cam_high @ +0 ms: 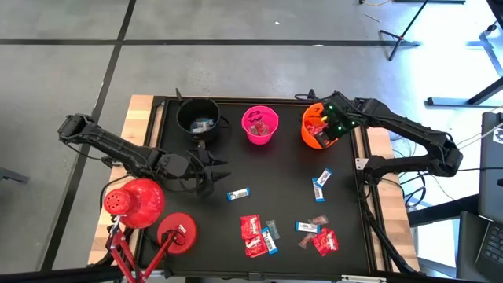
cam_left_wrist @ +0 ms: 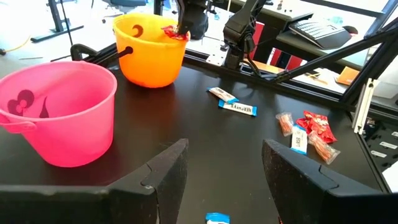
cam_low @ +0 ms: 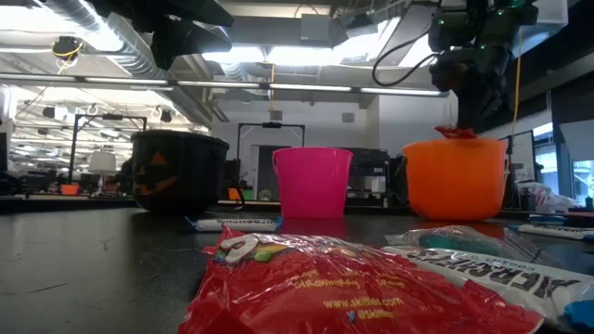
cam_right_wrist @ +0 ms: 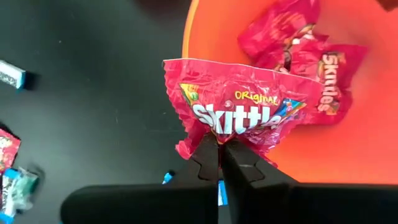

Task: Organize candy in baskets
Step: Put the red candy into the orange bucket

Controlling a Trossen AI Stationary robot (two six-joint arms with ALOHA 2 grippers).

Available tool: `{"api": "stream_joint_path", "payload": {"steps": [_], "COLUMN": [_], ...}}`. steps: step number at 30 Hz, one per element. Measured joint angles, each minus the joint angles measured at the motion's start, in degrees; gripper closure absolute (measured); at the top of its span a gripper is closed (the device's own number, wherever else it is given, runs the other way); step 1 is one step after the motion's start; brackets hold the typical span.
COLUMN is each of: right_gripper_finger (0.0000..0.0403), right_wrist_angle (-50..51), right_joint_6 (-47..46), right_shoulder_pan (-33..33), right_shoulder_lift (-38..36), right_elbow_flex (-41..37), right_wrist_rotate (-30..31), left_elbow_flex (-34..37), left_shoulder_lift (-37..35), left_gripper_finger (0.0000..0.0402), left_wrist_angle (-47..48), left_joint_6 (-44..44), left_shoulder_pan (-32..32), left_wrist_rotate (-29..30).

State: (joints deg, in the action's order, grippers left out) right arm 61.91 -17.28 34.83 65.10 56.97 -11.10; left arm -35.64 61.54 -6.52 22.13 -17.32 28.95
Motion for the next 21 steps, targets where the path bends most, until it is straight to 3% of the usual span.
{"api": "stream_joint_path", "payload": {"steps": [14,21], "right_gripper_finger": [0.0402,0.0402], "right_wrist_angle": [-7.84,-7.63], "right_joint_6": [-0.24,-0.39], "right_shoulder_pan": [0.02,0.02], "right_shoulder_lift": [0.00,0.22], "right_elbow_flex": [0.00,0.00], "right_wrist_rotate": [5.43,20.42], "left_elbow_flex": [0.00,0.00], "left_shoulder_lift": [0.02,0.01], "left_gripper_finger": [0.0206,0.0206], "left_wrist_angle": [0.04,0.04], "left_joint_6": [-0.04,-0.07], "left_shoulder_pan": [0.00,-0.02], "left_wrist_rotate": [0.00,0.00]}}
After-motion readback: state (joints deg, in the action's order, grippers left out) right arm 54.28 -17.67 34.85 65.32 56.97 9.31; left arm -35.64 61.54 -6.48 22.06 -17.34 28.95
